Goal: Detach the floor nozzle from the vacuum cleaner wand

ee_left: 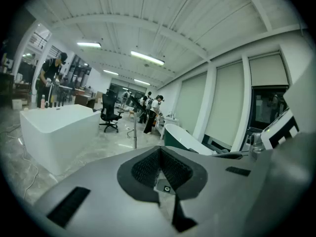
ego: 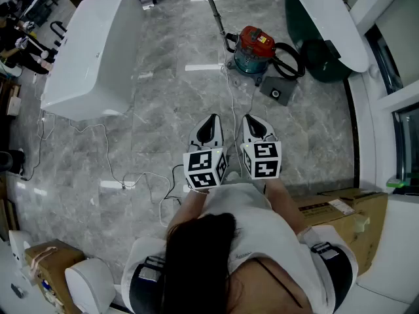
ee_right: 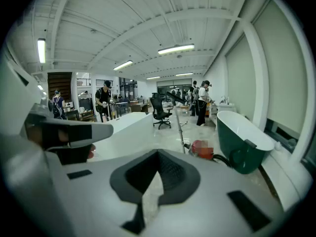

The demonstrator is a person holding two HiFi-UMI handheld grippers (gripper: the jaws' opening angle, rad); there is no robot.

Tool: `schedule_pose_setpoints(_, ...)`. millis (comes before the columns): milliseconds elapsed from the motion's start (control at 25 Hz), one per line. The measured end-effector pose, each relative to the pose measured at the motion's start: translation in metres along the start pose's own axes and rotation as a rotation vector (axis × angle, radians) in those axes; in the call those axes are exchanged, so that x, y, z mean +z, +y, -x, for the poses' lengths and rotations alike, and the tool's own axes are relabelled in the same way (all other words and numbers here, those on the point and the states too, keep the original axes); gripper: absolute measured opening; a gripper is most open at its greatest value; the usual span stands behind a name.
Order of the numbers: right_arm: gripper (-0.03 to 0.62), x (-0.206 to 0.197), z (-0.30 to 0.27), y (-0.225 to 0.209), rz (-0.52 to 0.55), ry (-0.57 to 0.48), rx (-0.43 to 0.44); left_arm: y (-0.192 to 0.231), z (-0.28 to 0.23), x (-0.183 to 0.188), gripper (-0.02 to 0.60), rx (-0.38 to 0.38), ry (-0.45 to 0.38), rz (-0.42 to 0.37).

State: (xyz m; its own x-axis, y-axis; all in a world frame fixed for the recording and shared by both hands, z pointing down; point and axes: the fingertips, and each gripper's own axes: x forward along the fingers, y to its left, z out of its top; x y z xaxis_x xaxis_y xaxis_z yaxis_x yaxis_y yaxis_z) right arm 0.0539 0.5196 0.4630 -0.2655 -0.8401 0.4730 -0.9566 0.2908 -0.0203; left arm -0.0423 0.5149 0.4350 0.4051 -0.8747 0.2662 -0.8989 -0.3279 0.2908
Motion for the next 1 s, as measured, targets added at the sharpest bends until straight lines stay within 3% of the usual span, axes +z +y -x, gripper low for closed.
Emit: schedule_pose_setpoints(1000, 0.015, 0.03, -0.055, 0.036, -0.049, -0.038, -0.055, 0.054, -0.031, 0.021, 0.005, -0.082, 0.018, -0.028)
